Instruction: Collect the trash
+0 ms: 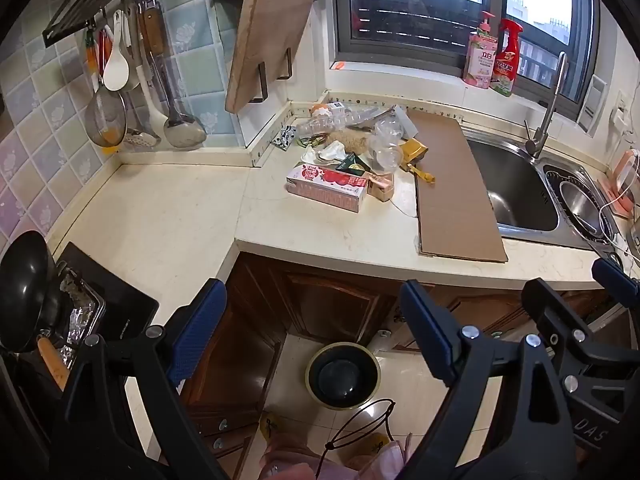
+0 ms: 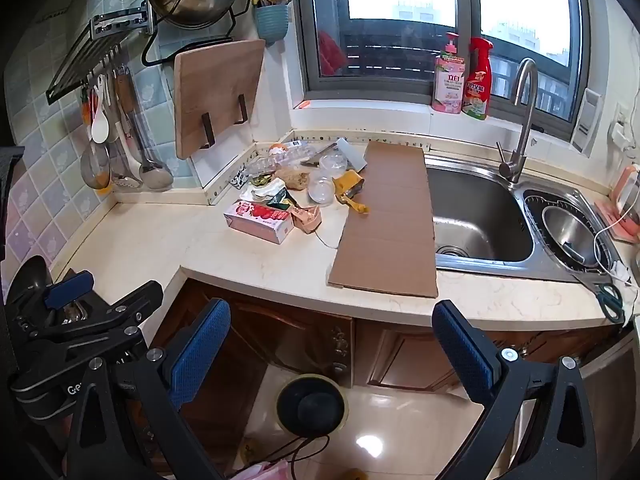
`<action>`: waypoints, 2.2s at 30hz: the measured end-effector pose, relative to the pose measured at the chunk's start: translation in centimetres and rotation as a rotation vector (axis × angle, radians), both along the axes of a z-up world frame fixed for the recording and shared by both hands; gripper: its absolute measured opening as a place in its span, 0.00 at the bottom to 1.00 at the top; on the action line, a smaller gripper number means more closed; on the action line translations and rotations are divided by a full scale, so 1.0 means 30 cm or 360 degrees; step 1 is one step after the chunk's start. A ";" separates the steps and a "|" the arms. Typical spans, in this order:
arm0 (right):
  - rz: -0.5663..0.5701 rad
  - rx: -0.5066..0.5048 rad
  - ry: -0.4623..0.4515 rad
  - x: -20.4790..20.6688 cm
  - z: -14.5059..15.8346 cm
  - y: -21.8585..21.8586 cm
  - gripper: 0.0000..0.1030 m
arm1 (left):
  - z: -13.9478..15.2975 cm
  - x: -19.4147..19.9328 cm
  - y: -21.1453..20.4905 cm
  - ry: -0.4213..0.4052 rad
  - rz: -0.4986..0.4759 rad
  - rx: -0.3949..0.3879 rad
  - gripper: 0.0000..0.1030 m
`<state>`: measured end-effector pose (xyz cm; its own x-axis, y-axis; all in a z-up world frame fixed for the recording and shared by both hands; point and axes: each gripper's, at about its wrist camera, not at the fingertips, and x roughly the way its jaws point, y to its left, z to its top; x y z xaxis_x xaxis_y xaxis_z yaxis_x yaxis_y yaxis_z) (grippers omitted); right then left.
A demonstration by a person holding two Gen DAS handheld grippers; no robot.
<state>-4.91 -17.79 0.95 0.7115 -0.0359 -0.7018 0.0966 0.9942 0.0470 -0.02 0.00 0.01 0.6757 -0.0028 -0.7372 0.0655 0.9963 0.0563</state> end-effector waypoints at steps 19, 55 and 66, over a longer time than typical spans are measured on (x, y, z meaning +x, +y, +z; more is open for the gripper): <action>0.0002 -0.0026 -0.0001 0.000 -0.001 0.011 0.99 | -0.020 -0.013 -0.014 0.0006 -0.0021 -0.0020 0.76; 0.0032 -0.0016 -0.0043 -0.033 0.025 0.041 0.99 | 0.024 -0.061 0.003 -0.0057 0.0004 -0.0044 0.75; 0.0026 -0.0025 -0.0051 -0.042 0.037 0.042 0.99 | 0.022 -0.062 0.007 -0.0051 0.0000 -0.0051 0.75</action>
<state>-6.17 -16.52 2.06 0.7342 -0.0347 -0.6780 0.0789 0.9963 0.0344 -1.89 0.22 0.67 0.6988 -0.0260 -0.7149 0.0639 0.9976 0.0261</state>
